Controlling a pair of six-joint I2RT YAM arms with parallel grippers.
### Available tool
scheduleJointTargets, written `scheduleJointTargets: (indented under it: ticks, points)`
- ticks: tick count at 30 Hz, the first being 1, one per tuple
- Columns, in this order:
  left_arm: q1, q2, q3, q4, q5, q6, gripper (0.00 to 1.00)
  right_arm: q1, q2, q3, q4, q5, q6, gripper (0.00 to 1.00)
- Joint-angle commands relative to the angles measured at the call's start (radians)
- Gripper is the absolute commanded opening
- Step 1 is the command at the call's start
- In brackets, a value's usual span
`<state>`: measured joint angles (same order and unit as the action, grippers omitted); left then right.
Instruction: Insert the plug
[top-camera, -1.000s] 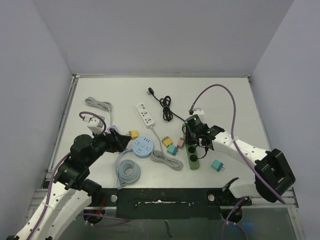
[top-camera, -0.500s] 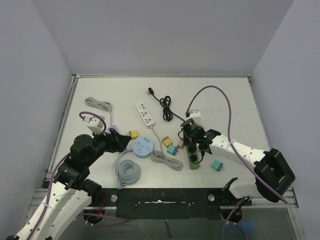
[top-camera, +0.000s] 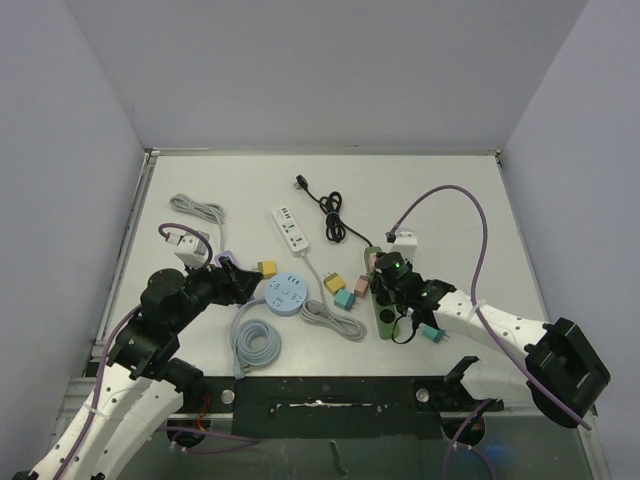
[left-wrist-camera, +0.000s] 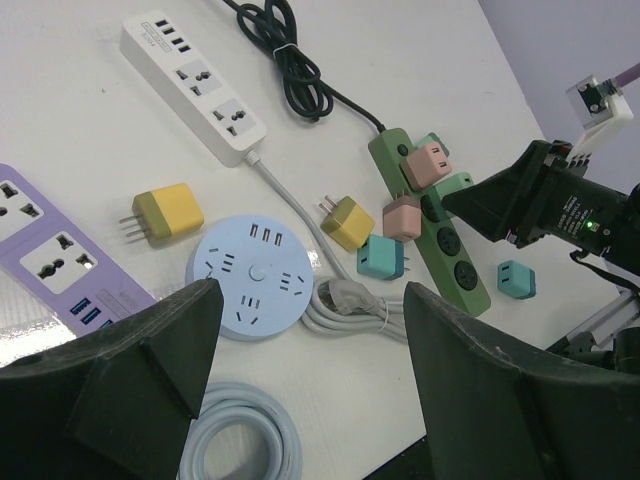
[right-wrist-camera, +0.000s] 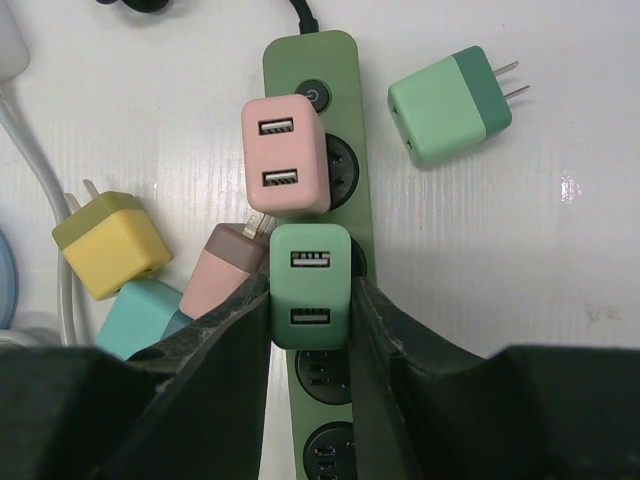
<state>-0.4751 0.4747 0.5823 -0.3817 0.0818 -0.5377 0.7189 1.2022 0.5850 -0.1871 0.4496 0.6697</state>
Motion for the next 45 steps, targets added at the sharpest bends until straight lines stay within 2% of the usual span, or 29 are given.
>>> scheduleJointTargets:
  ticks: [1,5,10,17,21,24,27,29,38,45]
  points:
    - [0.0,-0.002,0.011,0.026,-0.014,0.015,0.71,-0.01,0.07,-0.051,-0.025,-0.016,0.006,0.0]
    - [0.0,-0.002,0.01,0.026,-0.016,0.015,0.71,0.007,0.141,-0.032,-0.009,-0.054,-0.033,0.0]
    - [0.0,-0.003,0.012,0.025,-0.018,0.015,0.71,0.005,0.222,0.019,-0.068,-0.031,0.017,0.02]
    - [0.0,-0.001,0.011,0.024,-0.018,0.017,0.71,0.002,0.21,0.059,-0.126,-0.012,0.052,0.09]
    - [0.0,0.002,0.011,0.023,-0.019,0.016,0.71,-0.01,0.167,0.157,-0.246,-0.005,0.063,0.21]
    - [0.0,0.001,0.013,0.023,-0.019,0.016,0.71,-0.024,0.135,0.232,-0.307,-0.036,0.039,0.4]
    - [0.0,0.002,0.013,0.021,-0.019,0.016,0.71,-0.035,0.127,0.312,-0.371,-0.069,0.019,0.49]
    - [0.0,0.001,0.013,0.021,-0.018,0.016,0.71,-0.045,0.132,0.347,-0.405,-0.099,0.014,0.52]
    - [0.0,-0.008,0.013,0.02,-0.018,0.016,0.71,-0.104,0.209,0.416,-0.506,-0.162,0.048,0.52]
    - [0.0,-0.01,0.015,0.017,-0.017,0.016,0.71,-0.116,0.272,0.424,-0.492,-0.21,0.011,0.42]
